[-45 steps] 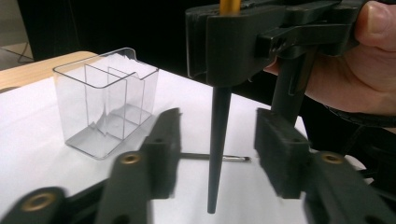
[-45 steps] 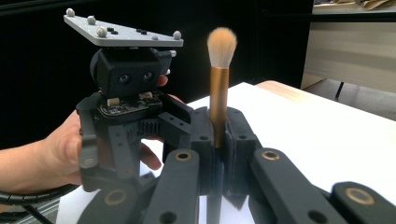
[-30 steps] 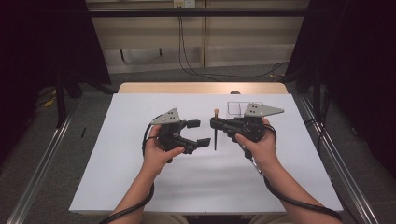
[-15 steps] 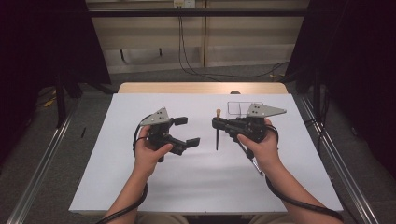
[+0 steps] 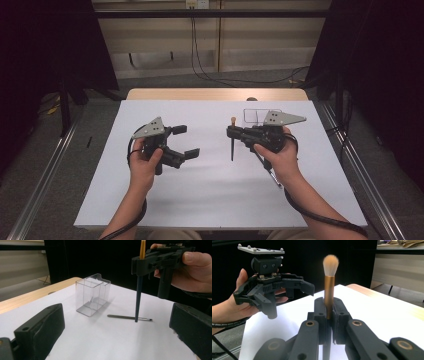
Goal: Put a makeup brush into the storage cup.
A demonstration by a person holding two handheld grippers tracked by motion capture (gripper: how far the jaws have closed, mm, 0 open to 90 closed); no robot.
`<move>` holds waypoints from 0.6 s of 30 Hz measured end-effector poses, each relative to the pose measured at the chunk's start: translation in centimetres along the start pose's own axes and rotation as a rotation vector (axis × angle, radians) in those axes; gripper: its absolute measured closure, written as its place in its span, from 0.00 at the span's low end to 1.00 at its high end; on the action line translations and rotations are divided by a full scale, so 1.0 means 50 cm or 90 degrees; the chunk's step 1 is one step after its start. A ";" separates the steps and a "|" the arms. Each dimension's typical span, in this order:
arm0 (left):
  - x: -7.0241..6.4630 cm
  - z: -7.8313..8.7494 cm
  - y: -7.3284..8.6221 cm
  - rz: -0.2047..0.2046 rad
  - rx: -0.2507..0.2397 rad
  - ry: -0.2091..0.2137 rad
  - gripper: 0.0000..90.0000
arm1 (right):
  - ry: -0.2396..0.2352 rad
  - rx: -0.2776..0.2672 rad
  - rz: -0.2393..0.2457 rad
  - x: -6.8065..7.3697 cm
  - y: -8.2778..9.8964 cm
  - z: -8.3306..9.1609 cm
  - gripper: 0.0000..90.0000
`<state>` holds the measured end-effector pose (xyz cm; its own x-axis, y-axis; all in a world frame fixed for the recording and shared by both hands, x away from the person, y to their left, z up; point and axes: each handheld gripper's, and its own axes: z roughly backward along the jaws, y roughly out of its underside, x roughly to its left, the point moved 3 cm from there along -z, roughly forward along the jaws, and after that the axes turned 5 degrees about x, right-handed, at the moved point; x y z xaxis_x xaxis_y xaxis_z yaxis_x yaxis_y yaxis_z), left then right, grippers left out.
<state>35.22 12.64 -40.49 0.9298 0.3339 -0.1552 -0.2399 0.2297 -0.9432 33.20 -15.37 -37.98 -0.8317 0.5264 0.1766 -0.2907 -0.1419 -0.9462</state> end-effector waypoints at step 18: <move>0.009 0.057 0.021 0.002 -0.006 -0.020 0.00 | 0.004 -0.001 0.000 -0.004 0.004 0.008 0.93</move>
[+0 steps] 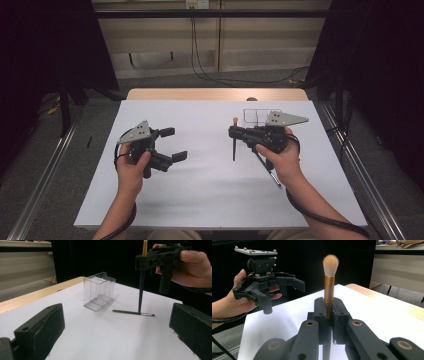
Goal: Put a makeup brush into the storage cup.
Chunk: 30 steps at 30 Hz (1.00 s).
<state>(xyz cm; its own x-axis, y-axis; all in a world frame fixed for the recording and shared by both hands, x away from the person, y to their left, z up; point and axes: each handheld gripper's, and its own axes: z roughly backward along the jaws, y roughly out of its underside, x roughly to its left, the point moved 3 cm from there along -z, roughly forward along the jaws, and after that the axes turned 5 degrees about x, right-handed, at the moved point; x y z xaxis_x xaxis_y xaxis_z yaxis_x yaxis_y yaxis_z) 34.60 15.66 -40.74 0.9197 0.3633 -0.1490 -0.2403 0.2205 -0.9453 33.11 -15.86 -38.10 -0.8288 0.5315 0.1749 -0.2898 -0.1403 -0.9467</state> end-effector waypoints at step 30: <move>0.015 0.080 0.029 0.004 -0.005 -0.041 0.00 | 0.006 -0.002 0.001 -0.007 0.000 0.008 0.93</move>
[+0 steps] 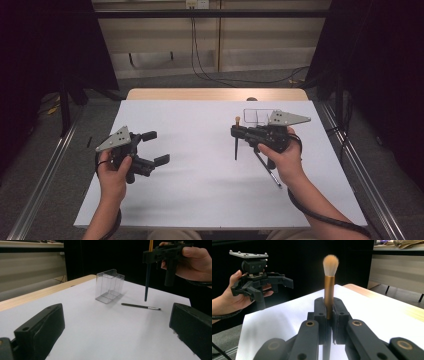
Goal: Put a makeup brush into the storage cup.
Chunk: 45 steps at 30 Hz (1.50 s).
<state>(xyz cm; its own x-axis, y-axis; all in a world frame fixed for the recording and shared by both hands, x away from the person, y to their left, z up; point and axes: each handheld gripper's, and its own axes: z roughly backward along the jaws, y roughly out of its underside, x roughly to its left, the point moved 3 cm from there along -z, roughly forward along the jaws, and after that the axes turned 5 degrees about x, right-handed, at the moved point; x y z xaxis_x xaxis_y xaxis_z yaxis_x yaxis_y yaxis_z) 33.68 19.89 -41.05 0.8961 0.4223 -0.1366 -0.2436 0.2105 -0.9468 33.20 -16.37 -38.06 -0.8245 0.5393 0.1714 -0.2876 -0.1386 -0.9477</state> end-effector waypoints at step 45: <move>0.006 0.086 0.049 0.011 0.009 -0.058 0.00 | 0.015 0.007 0.002 -0.044 -0.004 0.030 0.93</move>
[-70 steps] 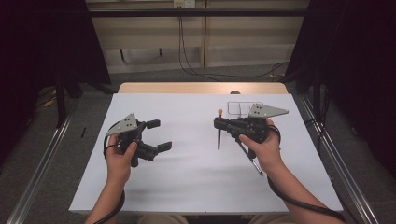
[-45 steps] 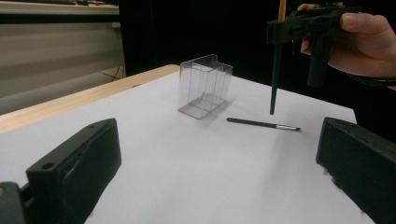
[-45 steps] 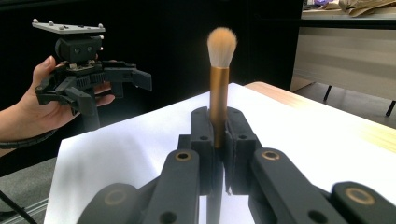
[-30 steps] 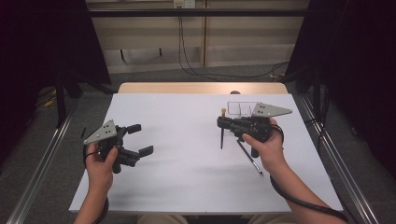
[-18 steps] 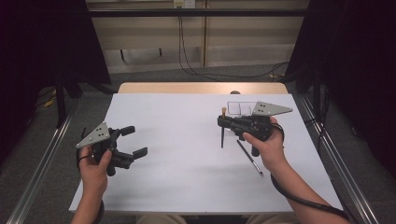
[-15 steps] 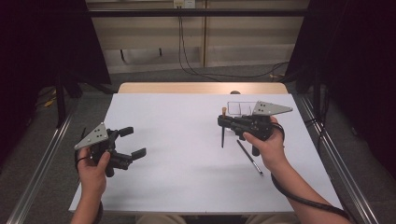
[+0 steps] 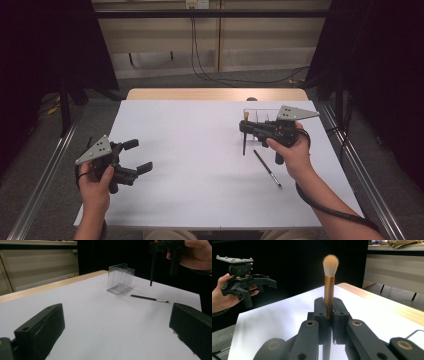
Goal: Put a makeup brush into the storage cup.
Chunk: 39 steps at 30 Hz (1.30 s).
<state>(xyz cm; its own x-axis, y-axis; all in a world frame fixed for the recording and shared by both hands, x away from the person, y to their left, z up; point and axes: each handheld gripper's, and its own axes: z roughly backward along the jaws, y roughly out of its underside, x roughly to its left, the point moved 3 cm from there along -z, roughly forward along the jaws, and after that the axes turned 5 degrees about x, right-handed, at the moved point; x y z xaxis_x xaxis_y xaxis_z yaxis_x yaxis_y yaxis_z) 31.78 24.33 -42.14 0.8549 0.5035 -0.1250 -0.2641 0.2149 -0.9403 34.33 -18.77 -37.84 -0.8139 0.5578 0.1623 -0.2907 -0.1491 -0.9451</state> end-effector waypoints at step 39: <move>0.004 0.011 0.013 0.000 0.012 -0.015 0.00 | 0.075 -0.015 -0.009 -0.093 -0.057 0.033 0.93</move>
<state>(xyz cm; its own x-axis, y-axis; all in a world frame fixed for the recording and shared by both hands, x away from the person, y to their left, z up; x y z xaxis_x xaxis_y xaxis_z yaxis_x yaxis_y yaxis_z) 31.52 25.03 -42.60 0.8439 0.5234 -0.1179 -0.2729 0.2296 -0.9342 38.10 -22.26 -35.45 -0.7447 0.6519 0.1434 -0.2889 -0.1211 -0.9497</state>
